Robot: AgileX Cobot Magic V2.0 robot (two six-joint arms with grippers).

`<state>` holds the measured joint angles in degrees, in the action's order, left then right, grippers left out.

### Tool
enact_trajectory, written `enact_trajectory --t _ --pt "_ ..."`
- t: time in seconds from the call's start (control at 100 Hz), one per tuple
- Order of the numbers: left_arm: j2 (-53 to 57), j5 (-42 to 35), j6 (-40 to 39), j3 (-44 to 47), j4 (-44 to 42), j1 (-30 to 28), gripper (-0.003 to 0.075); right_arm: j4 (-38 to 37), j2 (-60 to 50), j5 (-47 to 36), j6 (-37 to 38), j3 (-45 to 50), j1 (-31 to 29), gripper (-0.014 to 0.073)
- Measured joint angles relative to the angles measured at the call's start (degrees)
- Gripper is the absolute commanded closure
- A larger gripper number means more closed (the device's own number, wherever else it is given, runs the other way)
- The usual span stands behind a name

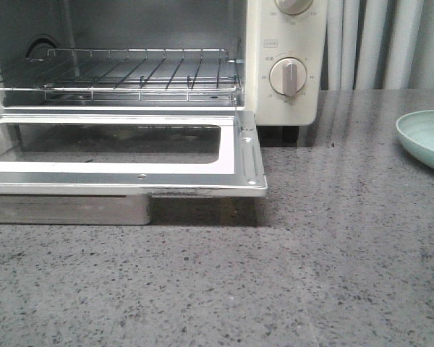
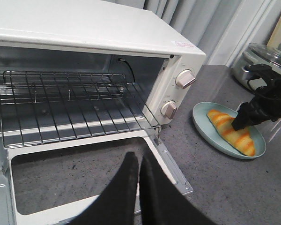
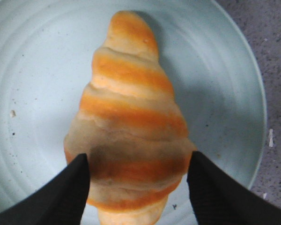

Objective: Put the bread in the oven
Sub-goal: 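Lower the right gripper over the croissant on the blue plate and grasp it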

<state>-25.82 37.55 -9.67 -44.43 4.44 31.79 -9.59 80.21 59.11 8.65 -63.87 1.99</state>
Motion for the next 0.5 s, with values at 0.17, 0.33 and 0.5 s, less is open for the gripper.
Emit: enact_trajectory --t 0.17,0.33,0.5 --pt "0.0 0.04 0.0 0.0 0.0 0.0 0.0741 0.49 1.11 0.0 0.0 0.0 0.0 0.0184" --pt "0.0 0.04 0.0 0.0 0.0 0.0 0.0741 0.62 1.99 0.0 0.0 0.0 0.0 0.0184" --pt "0.0 0.13 0.0 0.0 0.0 0.0 0.0741 0.62 2.84 0.12 0.0 -0.18 0.0 0.0293"
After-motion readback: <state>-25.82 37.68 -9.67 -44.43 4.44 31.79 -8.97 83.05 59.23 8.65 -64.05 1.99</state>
